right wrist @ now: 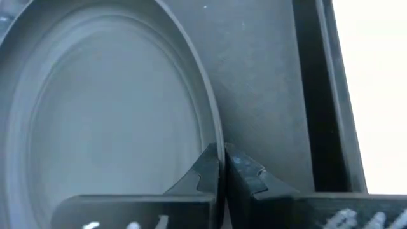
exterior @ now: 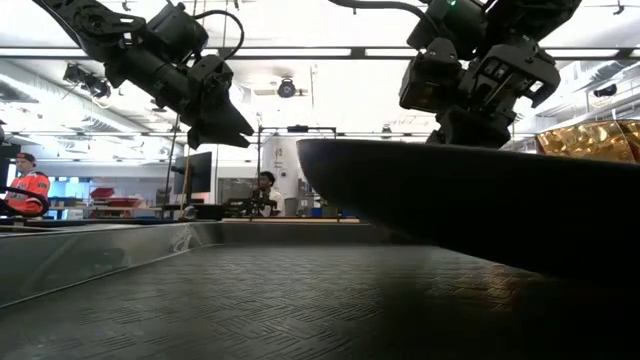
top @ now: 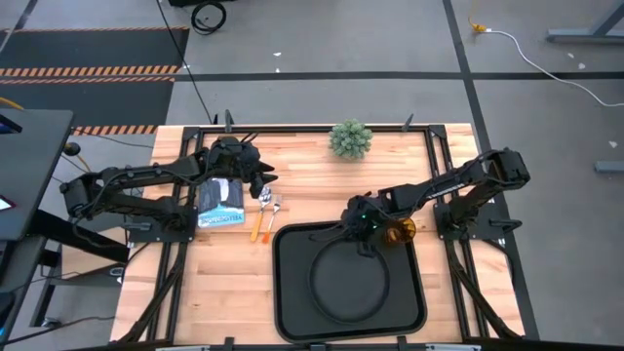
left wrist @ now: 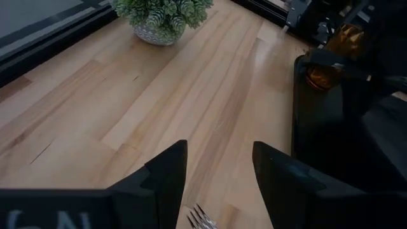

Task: Pick and place plate/cup/fork/spoon on tray
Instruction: Put the black plate in the middle of the black tray, then adjust the position of the black tray on the table

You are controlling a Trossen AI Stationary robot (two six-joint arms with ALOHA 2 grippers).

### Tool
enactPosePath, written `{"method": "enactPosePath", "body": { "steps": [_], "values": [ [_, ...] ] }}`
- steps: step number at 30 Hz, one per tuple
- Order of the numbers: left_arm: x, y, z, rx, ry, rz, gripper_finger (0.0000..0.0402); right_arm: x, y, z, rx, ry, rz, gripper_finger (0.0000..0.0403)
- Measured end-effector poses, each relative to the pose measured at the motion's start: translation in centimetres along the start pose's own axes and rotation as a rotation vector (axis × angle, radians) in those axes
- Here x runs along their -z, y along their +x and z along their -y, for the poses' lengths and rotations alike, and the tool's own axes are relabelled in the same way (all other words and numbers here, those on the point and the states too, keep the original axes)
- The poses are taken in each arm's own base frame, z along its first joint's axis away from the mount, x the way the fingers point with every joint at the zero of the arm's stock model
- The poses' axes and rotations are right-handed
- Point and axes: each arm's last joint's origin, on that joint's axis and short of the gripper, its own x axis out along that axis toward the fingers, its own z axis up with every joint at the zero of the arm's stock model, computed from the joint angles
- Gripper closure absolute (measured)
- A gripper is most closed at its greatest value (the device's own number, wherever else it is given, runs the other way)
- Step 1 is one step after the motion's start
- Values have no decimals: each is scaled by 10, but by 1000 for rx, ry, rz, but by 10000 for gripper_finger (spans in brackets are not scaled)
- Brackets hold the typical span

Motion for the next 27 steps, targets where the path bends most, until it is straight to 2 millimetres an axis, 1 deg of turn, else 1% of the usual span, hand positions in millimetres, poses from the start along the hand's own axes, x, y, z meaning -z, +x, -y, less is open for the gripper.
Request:
{"method": "enactPosePath", "body": {
  "steps": [4, 7, 10, 14, 17, 21, 27],
  "values": [
    [0, 0, 1, 3, 1, -3, 214, 0, 0, 0, 11, 13, 1, 376],
    [2, 1, 4, 14, 17, -14, 214, 0, 0, 1, 30, 27, 2, 354],
    [4, 2, 11, 41, 87, -28, 214, 0, 0, 2, 38, 29, 4, 328],
    [11, 4, 29, 127, 227, -71, 214, -2, -1, 3, 45, 26, 17, 297],
    [18, 6, 45, 202, 303, -103, 214, -7, -2, 1, 42, 21, 34, 283],
    [29, 11, 61, 236, 322, -148, 214, -16, -6, 0, 43, 12, 62, 277],
    [44, 21, 77, 194, 312, -211, 214, -23, -10, -1, 92, 11, 58, 276]
  ]
}}
